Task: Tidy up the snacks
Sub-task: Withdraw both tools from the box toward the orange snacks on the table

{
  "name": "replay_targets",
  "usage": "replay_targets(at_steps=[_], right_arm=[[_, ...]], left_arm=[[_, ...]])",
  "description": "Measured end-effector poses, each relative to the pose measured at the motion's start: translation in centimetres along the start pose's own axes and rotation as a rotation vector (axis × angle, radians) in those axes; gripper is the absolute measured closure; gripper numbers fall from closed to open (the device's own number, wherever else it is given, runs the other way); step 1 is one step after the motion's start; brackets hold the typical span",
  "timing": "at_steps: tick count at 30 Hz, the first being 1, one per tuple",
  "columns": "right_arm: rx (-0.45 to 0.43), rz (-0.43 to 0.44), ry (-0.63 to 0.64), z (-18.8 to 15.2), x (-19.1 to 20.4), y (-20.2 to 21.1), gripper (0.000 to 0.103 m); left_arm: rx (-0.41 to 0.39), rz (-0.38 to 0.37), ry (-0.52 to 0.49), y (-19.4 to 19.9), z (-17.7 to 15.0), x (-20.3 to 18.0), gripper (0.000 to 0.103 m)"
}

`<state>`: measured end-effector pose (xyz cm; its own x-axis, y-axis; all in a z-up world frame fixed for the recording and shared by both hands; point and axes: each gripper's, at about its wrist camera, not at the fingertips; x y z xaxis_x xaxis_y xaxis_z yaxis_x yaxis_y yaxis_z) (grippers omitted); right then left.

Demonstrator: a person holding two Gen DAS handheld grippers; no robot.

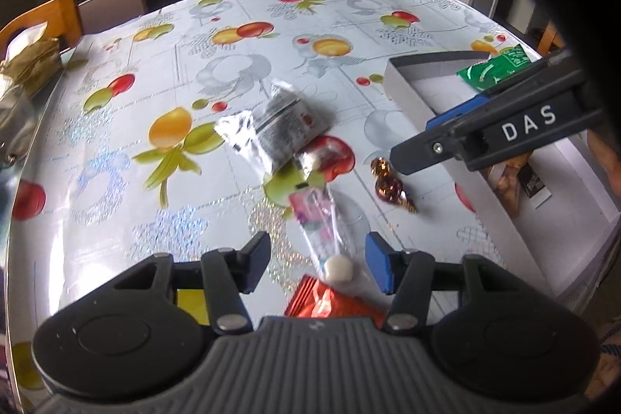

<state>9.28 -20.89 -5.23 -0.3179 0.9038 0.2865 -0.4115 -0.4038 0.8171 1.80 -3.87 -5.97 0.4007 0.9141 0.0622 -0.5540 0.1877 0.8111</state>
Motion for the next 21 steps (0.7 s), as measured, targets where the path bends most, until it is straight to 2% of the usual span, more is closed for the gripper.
replay_targets(at_steps=[8,16,21], right_arm=[[0.022,-0.004,0.012,-0.7,0.0,-0.6,0.052],[0.046,-0.007,0.035,-1.3,0.1,-1.4,0.05],[0.057,-0.005,0.047,-1.4,0.1,-1.8,0.049]], left_arm=[[0.044,0.003,0.027,0.0,-1.8,-0.9,0.05],[0.098,-0.025,0.057,-0.5,-3.4,-2.2,0.05],[0.103,-0.034,0.066,-0.5,-3.7,-2.5,0.05]])
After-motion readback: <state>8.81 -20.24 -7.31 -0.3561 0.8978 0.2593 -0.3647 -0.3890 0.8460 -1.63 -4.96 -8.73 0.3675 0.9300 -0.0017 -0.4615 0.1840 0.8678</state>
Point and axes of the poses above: each gripper's, at about its wrist camera, not at the fingertips, and y roughly against the way its jaws point, x to its left, z to its top, and after that the axes turned 8 degrees about -y, right-handed
